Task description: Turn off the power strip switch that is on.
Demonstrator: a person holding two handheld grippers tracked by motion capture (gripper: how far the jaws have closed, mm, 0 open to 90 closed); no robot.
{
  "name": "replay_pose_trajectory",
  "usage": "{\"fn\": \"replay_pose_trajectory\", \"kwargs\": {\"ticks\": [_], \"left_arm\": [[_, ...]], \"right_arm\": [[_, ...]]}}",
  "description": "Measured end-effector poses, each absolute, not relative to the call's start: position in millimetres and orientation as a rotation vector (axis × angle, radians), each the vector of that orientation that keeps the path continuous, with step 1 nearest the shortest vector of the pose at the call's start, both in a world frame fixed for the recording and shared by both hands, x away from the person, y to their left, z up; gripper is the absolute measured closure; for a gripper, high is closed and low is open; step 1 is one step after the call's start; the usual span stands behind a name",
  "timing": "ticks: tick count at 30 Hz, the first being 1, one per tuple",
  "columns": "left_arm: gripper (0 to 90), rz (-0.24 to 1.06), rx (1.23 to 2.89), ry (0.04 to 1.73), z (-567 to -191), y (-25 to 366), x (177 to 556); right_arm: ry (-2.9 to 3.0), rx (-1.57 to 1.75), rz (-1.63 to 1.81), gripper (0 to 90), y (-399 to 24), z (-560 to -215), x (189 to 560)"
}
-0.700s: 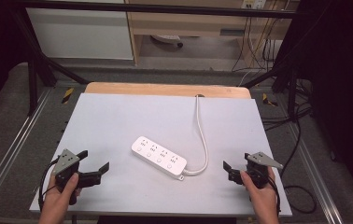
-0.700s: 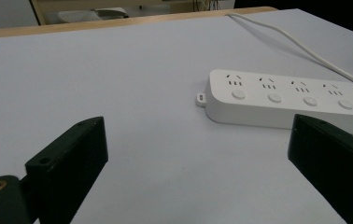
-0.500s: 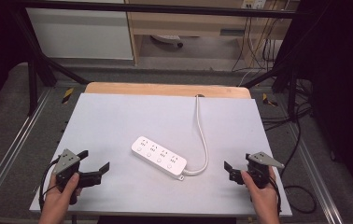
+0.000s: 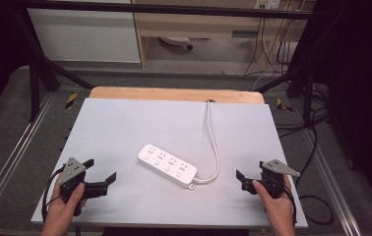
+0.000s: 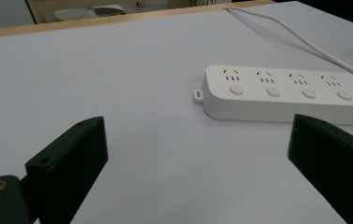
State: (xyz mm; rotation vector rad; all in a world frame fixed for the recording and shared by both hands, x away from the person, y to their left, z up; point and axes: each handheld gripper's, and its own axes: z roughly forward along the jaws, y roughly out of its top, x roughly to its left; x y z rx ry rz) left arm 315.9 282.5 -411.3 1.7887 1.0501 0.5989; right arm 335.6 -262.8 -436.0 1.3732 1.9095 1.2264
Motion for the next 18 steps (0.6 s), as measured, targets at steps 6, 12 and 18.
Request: {"fn": "replay_pose_trajectory", "kwargs": {"ticks": [6, 12, 18], "left_arm": [[4.7, 0.603, 1.797, 1.044, -411.4, 282.1, 315.7], [4.7, 0.603, 1.798, 1.045, -411.5, 282.7, 315.8], [4.7, 0.606, 1.798, 1.048, -411.8, 282.7, 315.6]], "right_arm": [[1.920, 1.354, 1.255, 3.7, -261.6, -433.5, 333.8], [1.943, 1.321, 1.288, 3.1, -255.8, -429.3, 331.6], [1.941, 1.300, 1.313, 2.4, -252.5, -426.1, 329.9]]}}
